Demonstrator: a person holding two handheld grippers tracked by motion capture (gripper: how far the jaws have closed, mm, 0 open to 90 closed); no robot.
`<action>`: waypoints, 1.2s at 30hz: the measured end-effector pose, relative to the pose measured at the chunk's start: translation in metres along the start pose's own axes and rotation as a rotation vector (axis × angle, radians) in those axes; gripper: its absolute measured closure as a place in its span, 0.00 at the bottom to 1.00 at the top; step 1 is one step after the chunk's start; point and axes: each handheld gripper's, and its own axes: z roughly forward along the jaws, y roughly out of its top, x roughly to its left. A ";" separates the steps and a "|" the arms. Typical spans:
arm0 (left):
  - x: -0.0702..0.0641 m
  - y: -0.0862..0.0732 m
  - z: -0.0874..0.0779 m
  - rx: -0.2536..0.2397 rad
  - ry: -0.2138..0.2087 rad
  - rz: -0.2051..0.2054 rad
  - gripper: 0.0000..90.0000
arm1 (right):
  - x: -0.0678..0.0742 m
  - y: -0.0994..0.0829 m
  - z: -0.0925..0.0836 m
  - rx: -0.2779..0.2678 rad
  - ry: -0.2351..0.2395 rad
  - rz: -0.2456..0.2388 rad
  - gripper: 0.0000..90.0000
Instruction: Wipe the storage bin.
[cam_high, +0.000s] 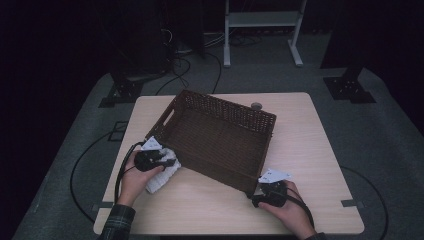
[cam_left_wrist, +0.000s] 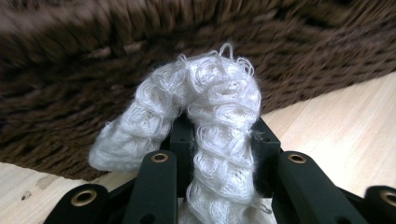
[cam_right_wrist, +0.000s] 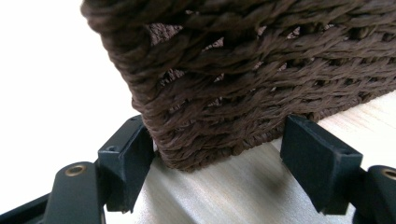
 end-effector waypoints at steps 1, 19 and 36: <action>0.000 0.000 0.000 0.000 0.000 0.000 0.76 | 0.000 0.000 0.000 0.000 0.000 0.000 0.28; -0.004 -0.003 0.006 0.026 -0.004 0.017 0.76 | 0.000 0.000 0.000 0.000 0.000 0.001 0.28; -0.025 0.026 -0.033 -0.099 -0.015 0.084 0.76 | 0.000 0.000 0.000 -0.001 0.003 -0.002 0.29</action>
